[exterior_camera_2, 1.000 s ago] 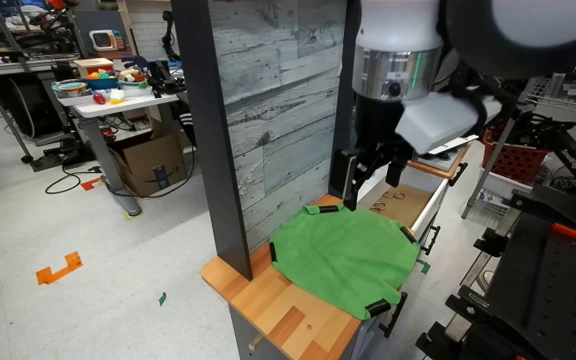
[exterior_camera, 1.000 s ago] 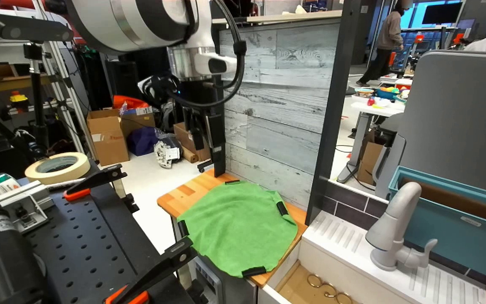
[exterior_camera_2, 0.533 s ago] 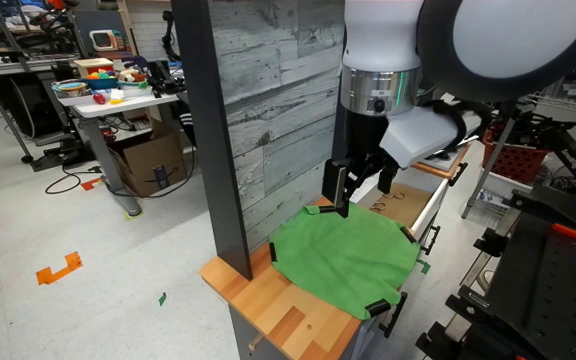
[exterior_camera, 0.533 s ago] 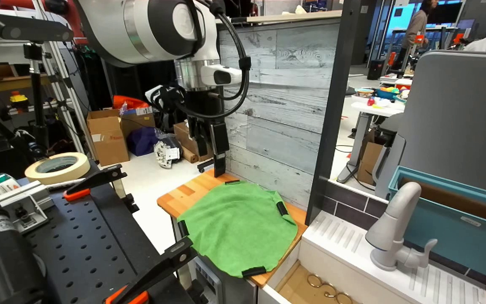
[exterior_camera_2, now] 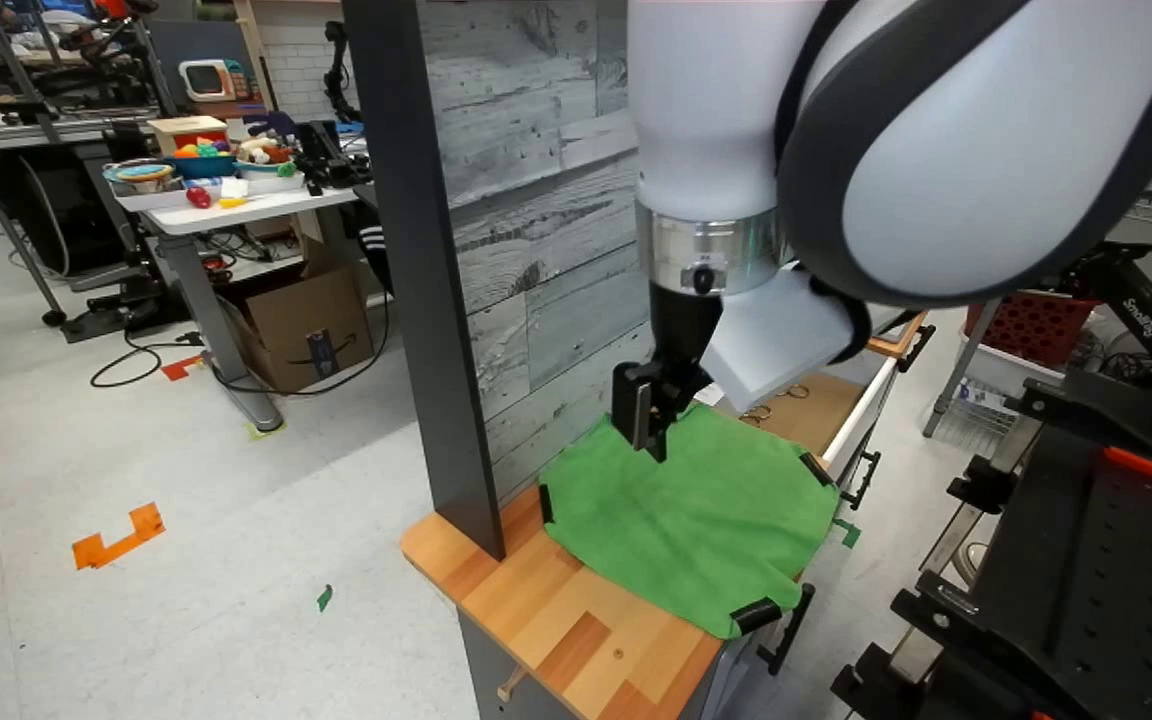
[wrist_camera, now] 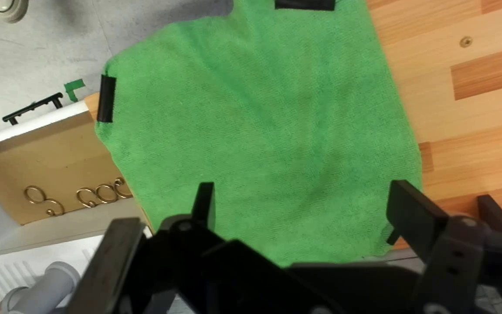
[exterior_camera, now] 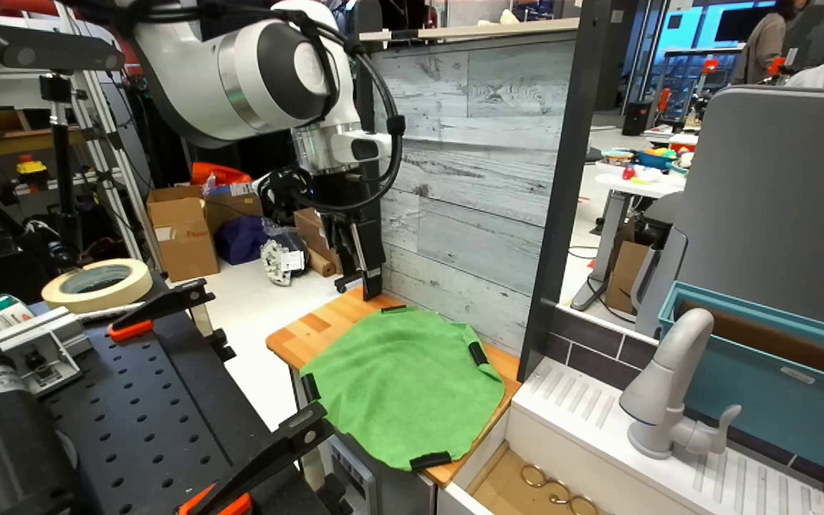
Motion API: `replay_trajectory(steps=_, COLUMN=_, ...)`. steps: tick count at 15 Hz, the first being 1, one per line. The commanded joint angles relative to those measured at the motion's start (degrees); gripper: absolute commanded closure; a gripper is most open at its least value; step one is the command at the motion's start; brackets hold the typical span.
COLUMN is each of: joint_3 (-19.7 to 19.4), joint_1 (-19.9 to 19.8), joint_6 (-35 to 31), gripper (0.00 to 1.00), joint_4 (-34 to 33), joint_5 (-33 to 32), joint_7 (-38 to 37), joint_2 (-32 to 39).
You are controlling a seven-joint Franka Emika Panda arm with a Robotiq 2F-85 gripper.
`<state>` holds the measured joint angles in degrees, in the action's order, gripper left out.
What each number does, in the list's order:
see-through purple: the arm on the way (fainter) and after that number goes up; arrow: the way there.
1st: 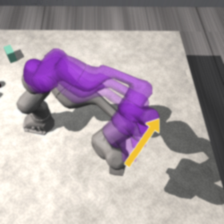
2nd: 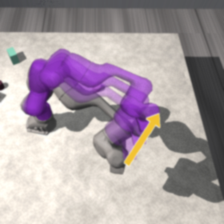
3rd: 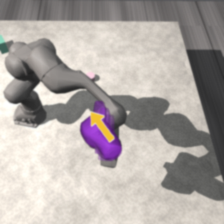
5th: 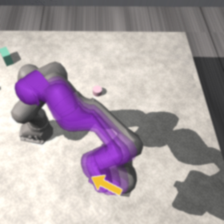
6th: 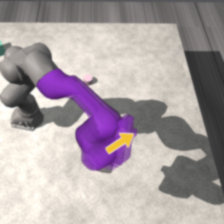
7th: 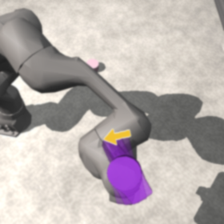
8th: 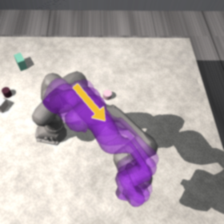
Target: Fold the upper left corner of the green towel towards the bottom right corner
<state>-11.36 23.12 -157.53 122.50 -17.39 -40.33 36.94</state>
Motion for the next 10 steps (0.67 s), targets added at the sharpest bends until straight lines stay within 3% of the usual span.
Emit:
replay_trajectory(steps=1, joint_3=-1.71, joint_1=3.55, joint_6=-3.93, gripper=0.0, joint_4=-5.59, joint_5=0.08, joint_7=-2.07, joint_2=6.64)
replay_trajectory(steps=5, joint_3=-0.68, joint_1=2.75, joint_6=-10.96, gripper=0.0, joint_4=-8.55, joint_5=3.17, joint_7=0.81, joint_2=11.44)
replay_trajectory(steps=10, joint_3=3.13, joint_1=-1.71, joint_6=-16.51, gripper=0.0, joint_4=-11.19, joint_5=11.35, joint_7=7.74, joint_2=16.07)
